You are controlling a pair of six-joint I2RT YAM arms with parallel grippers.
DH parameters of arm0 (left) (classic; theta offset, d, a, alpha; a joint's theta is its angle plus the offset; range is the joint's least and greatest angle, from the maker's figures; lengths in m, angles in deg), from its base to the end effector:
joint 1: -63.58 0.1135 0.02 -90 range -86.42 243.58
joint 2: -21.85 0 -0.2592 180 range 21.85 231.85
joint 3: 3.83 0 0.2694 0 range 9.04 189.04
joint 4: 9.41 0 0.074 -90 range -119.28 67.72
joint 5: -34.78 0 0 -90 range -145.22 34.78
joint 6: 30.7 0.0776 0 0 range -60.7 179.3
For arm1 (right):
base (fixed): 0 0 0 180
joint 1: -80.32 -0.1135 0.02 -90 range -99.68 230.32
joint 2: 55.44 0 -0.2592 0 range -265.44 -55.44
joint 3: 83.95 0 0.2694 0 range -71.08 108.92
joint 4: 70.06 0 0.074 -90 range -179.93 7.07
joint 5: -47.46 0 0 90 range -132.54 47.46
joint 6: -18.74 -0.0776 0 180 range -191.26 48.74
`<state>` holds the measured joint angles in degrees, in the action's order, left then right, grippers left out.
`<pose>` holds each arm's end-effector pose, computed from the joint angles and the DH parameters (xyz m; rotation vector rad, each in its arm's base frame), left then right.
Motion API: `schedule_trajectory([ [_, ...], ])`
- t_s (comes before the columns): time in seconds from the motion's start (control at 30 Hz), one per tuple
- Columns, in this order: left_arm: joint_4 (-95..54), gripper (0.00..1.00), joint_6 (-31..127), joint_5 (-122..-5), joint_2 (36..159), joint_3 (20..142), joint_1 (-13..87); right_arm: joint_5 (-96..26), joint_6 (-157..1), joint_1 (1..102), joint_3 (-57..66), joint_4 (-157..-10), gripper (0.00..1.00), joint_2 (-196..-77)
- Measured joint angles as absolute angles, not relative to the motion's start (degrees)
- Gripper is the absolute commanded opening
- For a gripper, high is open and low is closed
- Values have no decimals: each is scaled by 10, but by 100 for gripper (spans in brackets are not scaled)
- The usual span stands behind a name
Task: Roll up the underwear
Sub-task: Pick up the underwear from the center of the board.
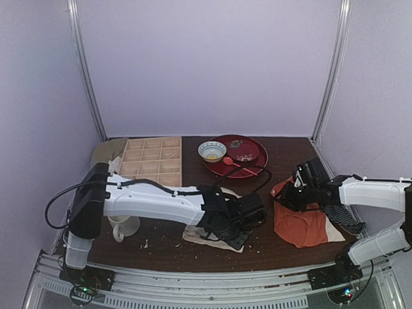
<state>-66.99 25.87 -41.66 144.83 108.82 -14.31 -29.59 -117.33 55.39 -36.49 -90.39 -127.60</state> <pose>0.1190 -0.4678 0.1442 0.9706 2.5417 -0.2560 0.2566 0.1385 0.1418 0.3433 2.4803 0.8323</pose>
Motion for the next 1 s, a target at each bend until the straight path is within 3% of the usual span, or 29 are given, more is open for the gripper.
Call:
schedule_trajectory([
  [0.23,-717,57,274,-374,1510,1166,-170,-288,-1166,557,-365,-920,33,-1251],
  [1.0,-764,55,283,-370,1577,1223,-187,-279,-1165,558,-383,-921,33,-1239],
])
